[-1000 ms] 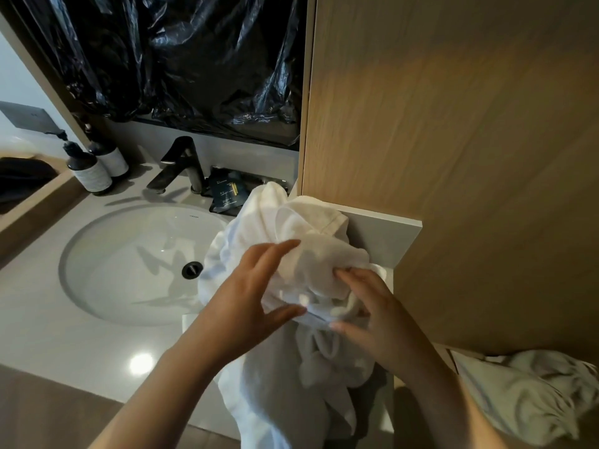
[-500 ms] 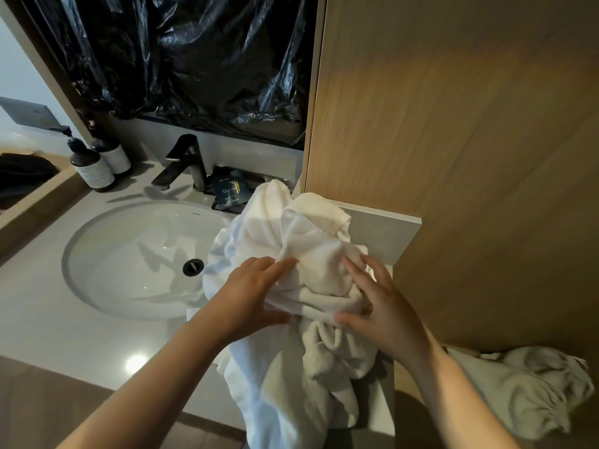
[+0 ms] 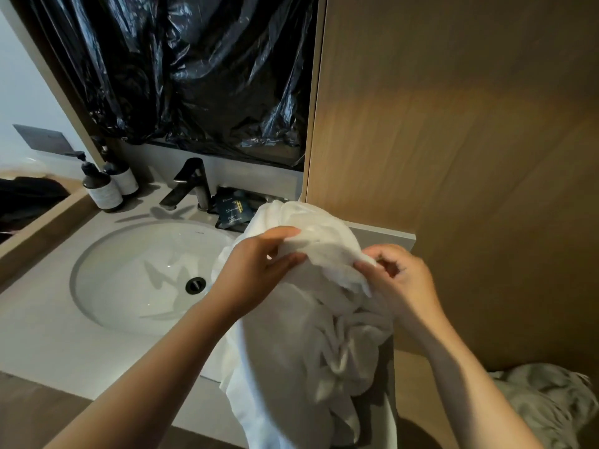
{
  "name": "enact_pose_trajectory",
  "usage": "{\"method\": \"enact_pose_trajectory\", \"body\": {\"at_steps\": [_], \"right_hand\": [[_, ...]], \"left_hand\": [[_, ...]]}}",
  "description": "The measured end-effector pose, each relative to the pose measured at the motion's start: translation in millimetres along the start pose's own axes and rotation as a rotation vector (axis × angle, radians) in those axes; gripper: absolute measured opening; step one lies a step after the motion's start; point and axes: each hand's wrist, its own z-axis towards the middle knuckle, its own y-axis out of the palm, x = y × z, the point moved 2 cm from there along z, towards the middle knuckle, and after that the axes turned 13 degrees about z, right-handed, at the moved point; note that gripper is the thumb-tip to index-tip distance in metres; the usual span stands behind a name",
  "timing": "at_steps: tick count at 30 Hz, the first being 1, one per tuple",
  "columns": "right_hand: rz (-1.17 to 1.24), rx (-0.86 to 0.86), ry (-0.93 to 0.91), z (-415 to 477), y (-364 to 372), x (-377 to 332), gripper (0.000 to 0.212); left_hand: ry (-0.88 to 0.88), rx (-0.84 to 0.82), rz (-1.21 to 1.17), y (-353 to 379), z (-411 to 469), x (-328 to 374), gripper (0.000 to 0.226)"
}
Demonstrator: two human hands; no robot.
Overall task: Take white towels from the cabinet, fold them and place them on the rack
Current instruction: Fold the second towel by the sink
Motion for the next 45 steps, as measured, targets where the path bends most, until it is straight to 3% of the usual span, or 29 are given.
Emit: {"method": "enact_pose_trajectory", "body": {"at_steps": [4, 10, 18, 21, 25, 29, 32, 35, 37, 40, 42, 45], "right_hand": [[0.155, 0.079, -0.123, 16, -10, -47, 0.008], [0.142, 0.154, -0.284, 31, -13, -96, 0.006], [0.211, 0.159, -0.309, 49, -8, -118, 0.011], [0.237, 0.138, -0.243, 50, -9, -103, 0.012], [0.100, 0.027, 0.057, 42, -4, -54, 0.016], [-0.120, -0.051, 0.268, 23, 5, -10, 0.022], [-0.276, -0.091, 0.308, 11, 7, 4, 0.042], [-0.290, -0.097, 0.216, 5, 14, 1, 0.086], [-0.276, -0.166, 0.038, 6, 27, -6, 0.108], [-0.391, -0.314, -0.150, 12, 48, -4, 0.118], [-0.483, -0.379, -0.131, 19, 55, 7, 0.112], [-0.549, -0.412, -0.127, 21, 59, 26, 0.082]], "left_hand": [[-0.016, 0.046, -0.108, -18, 22, 22, 0.031], [0.118, 0.224, -0.113, -52, 46, 49, 0.022], [0.245, 0.389, -0.060, -90, 77, 67, 0.020], [0.195, 0.305, -0.079, -70, 73, 51, 0.024], [0.020, 0.106, -0.063, -23, 51, 12, 0.033], [-0.052, -0.026, -0.066, 8, 13, -9, 0.065], [-0.215, -0.017, -0.014, 13, -21, -30, 0.099], [-0.373, -0.114, 0.081, 11, -49, -50, 0.108], [-0.428, -0.231, 0.033, 12, -60, -56, 0.099], [-0.398, -0.247, -0.015, 9, -63, -58, 0.060], [-0.440, -0.214, 0.035, 7, -62, -60, 0.040], [-0.498, -0.199, 0.095, 9, -61, -63, 0.033]]}}
